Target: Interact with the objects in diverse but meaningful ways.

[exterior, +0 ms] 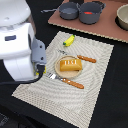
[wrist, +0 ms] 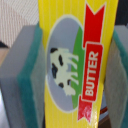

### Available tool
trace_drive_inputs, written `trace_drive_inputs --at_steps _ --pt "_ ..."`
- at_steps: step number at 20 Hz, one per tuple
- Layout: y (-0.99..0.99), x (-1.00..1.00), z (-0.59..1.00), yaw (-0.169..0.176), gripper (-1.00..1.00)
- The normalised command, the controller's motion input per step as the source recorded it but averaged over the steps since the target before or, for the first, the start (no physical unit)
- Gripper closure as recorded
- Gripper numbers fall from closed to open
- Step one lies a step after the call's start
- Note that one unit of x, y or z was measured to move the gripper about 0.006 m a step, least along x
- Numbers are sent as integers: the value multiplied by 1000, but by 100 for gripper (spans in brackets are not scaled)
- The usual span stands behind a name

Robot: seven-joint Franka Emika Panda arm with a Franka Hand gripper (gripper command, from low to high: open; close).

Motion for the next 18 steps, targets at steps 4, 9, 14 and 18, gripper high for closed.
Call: trace_drive_inputs --at_steps 4,9,14,18 --pt "-46 947 34 -44 100" --pt "-82 893 0 -59 100" --pt "-88 779 0 -142 100" --pt "-81 697 -8 -116 100"
